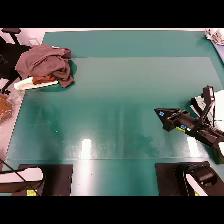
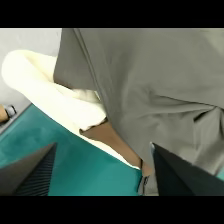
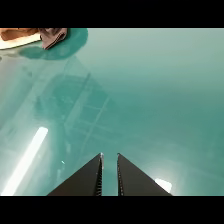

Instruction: Fold the shirts.

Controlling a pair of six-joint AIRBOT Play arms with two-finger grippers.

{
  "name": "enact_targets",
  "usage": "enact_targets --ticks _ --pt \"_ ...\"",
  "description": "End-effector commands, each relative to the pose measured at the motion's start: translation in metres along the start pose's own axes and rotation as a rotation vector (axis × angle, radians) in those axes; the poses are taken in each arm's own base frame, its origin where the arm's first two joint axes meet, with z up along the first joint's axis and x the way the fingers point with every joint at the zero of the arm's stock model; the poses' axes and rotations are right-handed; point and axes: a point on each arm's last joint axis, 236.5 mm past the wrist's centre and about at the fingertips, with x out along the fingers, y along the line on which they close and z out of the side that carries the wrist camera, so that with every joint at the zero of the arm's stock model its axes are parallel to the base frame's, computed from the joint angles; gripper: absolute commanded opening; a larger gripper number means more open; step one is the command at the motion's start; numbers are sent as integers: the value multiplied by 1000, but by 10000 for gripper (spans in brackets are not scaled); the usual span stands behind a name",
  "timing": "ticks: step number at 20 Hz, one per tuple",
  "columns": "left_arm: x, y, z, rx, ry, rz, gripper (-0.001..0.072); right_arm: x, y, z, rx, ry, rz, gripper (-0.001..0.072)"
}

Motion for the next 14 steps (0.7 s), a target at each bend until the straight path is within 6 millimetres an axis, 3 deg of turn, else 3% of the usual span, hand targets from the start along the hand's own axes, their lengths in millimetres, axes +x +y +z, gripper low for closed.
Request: enact_targets --ticks 1,4,10,11,12,14 --pt "66 -1 -18 -87 112 -116 712 0 0 2 3 -8 0 122" --pt "110 -8 -28 -109 163 -197 711 0 0 3 47 -11 0 122" --pt "146 -1 -17 -120 109 -212 690 0 -1 8 127 -33 -2 122" --pt "148 -2 -16 -138 102 -222 574 0 -1 9 144 -38 -2 122" --pt "148 -5 -13 -157 93 -236 411 0 -1 9 151 -38 -2 122" --pt "143 -16 -2 -168 66 -273 221 0 -1 9 151 -38 -3 122"
